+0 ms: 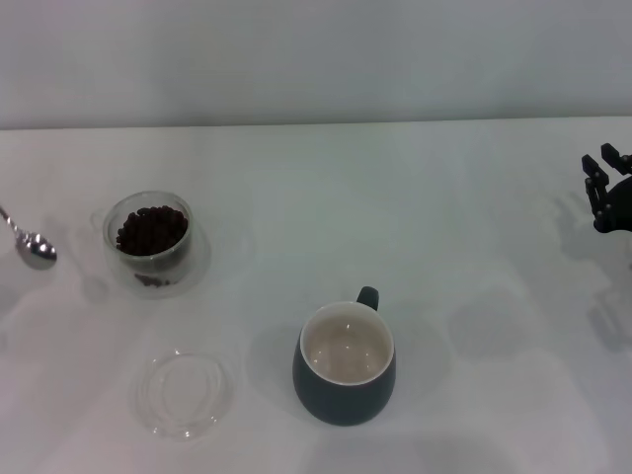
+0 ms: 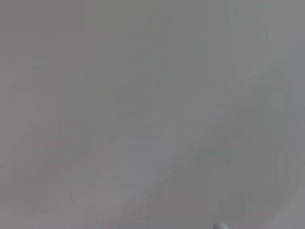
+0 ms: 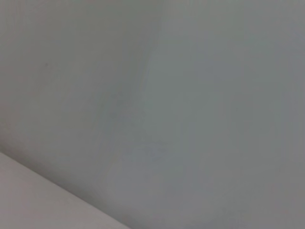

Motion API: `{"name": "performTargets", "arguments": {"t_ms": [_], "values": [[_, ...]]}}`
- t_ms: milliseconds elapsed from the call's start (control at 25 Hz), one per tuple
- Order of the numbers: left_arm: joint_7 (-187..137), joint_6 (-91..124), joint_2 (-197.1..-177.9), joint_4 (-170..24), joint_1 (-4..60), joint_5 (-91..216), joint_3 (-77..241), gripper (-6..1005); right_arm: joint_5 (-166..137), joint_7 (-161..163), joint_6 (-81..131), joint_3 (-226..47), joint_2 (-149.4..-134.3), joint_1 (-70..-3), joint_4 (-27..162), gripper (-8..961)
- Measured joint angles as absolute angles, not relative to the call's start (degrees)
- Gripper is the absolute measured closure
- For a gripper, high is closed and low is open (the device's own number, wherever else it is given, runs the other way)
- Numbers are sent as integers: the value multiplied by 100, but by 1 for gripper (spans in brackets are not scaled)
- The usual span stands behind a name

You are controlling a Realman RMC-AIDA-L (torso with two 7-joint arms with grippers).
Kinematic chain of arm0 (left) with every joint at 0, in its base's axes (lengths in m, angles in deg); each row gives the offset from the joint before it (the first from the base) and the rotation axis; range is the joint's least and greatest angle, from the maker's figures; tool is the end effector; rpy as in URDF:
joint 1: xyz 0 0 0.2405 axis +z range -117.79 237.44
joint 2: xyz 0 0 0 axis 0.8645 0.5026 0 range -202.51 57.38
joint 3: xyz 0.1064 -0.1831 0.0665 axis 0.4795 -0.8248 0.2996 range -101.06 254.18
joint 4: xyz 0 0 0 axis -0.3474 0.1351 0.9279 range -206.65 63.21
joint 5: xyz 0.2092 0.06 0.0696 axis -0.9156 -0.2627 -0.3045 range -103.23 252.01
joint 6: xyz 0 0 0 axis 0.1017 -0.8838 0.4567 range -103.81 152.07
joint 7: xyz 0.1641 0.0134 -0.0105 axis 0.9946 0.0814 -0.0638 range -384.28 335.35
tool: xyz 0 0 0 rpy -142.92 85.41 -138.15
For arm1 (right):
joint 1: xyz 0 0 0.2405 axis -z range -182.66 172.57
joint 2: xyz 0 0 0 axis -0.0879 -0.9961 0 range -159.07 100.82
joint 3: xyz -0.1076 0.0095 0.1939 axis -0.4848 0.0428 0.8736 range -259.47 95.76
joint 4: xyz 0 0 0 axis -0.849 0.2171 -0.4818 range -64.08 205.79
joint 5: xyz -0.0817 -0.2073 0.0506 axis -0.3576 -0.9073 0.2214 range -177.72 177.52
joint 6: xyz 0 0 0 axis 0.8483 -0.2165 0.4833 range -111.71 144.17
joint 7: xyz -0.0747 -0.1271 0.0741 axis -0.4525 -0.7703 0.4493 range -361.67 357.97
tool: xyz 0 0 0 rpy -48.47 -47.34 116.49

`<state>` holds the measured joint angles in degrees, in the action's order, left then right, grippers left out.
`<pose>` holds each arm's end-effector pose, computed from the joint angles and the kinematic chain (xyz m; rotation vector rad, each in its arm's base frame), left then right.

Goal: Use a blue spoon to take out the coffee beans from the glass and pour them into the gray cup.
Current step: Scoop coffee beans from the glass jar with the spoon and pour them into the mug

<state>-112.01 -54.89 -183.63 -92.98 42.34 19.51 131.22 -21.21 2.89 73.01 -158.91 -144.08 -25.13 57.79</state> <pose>-0.3146 0.3343 0.0828 -1.7640 -1.1694 -1.3639 0.3571 0.3474 0.0242 -1.7975 0.2918 0.3054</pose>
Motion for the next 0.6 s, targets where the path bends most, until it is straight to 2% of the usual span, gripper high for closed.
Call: {"name": "performTargets", "arguments": {"t_ms": [280, 440, 600], "values": [[-11589, -4480, -17946, -9297, 3398, 1175, 13116, 875, -2109, 289, 7320, -15905, -14416, -2577, 5758, 697], [-11831, -4120, -17848, -9309, 2965, 740, 13122, 876, -2108, 301, 7347, -15903, -14417, -2588, 5758, 696], [-12120, -3783, -17840, -9310, 2630, 291, 13136, 876, -2103, 331, 7365, -15882, -14420, -2597, 5758, 696]]}}
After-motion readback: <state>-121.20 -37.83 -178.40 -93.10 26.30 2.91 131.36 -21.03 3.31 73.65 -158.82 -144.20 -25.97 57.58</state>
